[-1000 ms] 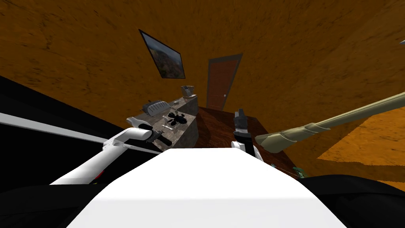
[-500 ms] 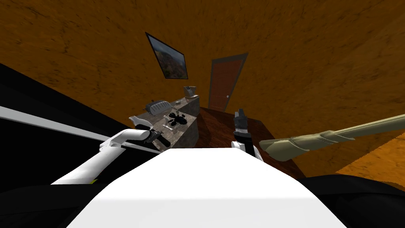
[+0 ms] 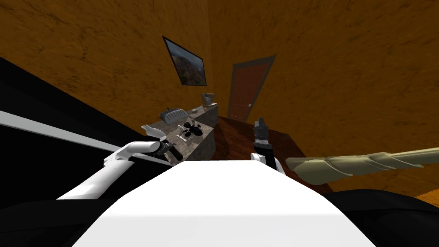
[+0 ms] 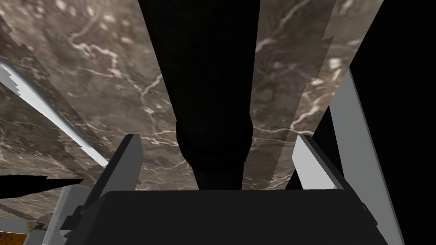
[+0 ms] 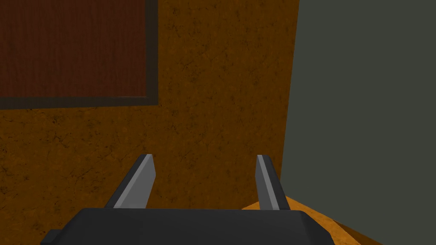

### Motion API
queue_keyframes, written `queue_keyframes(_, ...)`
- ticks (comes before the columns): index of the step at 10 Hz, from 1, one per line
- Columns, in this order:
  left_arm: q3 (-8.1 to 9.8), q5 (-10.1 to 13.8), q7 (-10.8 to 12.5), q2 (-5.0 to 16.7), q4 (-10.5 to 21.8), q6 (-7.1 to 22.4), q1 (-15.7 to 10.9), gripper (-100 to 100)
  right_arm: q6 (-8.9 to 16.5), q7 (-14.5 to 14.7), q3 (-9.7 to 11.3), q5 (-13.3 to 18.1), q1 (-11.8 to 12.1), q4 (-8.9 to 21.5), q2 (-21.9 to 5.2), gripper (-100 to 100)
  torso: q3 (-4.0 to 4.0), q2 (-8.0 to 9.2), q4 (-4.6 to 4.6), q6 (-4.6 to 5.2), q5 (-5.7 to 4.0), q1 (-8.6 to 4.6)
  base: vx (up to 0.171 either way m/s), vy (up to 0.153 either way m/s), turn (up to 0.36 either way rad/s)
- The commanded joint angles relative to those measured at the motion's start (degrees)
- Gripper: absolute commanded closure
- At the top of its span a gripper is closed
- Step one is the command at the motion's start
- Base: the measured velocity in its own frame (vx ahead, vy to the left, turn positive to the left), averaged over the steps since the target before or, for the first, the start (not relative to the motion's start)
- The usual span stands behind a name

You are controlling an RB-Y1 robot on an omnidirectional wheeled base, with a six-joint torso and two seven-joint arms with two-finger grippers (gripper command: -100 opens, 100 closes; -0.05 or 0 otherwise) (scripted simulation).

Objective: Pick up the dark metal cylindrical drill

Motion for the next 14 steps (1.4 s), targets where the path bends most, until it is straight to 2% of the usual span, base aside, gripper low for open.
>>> queue_keyframes(1, 1.31, 1.27, -2.86, -0.59, 2.16, -1.02, 0.06, -100, 0.00, 0.00, 0.00, 0.00, 0.00, 0.00, 0.00, 0, 0.00, 0.00, 0.00, 0.00, 0.00, 0.00, 0.073, -0.069, 0.183)
queue_keyframes(3, 1.31, 1.27, -5.42, -0.59, 2.16, -1.02, 0.06, -100, 0.00, 0.00, 0.00, 0.00, 0.00, 0.00, 0.00, 0, -0.06, -0.11, -0.02, 0.02, -0.01, -0.05, 0.073, -0.048, 0.036)
queue_keyframes(4, 2.48, 2.37, -7.45, -1.13, 3.99, -1.91, 0.19, -100, 0.00, 0.00, 0.00, 0.00, 0.00, 0.00, 0.00, 0, 0.00, 0.02, 0.00, 0.01, 0.01, 0.08, 0.048, -0.050, 0.155)
queue_keyframes(5, 2.48, 2.37, -9.03, -1.13, 3.99, -1.91, 0.19, -100, 0.00, 0.00, 0.00, 0.00, 0.00, 0.00, 0.00, 0, 0.03, 0.04, 0.01, -0.04, 0.02, 0.03, 0.057, -0.053, 0.126)
queue_keyframes(6, 3.65, 3.47, -10.72, -1.67, 5.82, -2.81, 0.32, -100, 0.00, 0.00, 0.00, 0.00, 0.00, 0.00, 0.00, 0, 0.02, 0.03, 0.01, 0.00, 0.01, 0.03, 0.075, -0.069, 0.154)
queue_keyframes(8, 3.65, 3.47, -13.41, -1.67, 5.82, -2.81, 0.32, -100, 0.00, 0.00, 0.00, 0.00, 0.00, 0.00, 0.00, 0, -0.02, -0.04, -0.01, 0.02, 0.00, -0.01, 0.061, -0.046, 0.045)
queue_keyframes(9, 4.82, 4.56, -15.45, -2.21, 7.65, -3.71, 0.44, -100, 0.00, 0.00, 0.00, 0.00, -0.01, 0.00, 0.00, 0, 0.00, 0.01, 0.00, 0.04, 0.01, 0.08, 0.049, -0.052, 0.153)
queue_keyframes(10, 4.82, 4.56, -17.08, -2.21, 7.65, -3.71, 0.44, -100, 0.00, 0.00, 0.00, 0.00, 0.00, 0.00, 0.00, 0, 0.02, 0.03, 0.01, -0.02, 0.02, 0.04, 0.052, -0.051, 0.129)
queue_keyframes(11, 5.98, 5.66, -18.74, -2.75, 9.48, -4.61, 0.57, -100, 0.00, 0.00, 0.00, 0.00, 0.00, 0.00, 0.00, 0, 0.02, 0.04, 0.01, 0.01, 0.01, 0.04, 0.069, -0.072, 0.205)
queue_keyframes(13, 5.98, 5.66, -21.40, -2.75, 9.48, -4.61, 0.57, -100, 0.00, 0.00, 0.00, 0.00, 0.00, 0.00, 0.00, 0, -0.06, -0.10, -0.02, 0.04, -0.01, -0.05, 0.082, -0.062, 0.009)
queue_keyframes(14, 7.15, 6.75, -23.40, -3.29, 11.31, -5.51, 0.70, -100, 0.00, 0.00, 0.00, 0.00, -0.01, 0.00, 0.00, 0, -0.05, -0.08, -0.02, 0.06, 0.00, 0.04, 0.068, -0.066, 0.150)
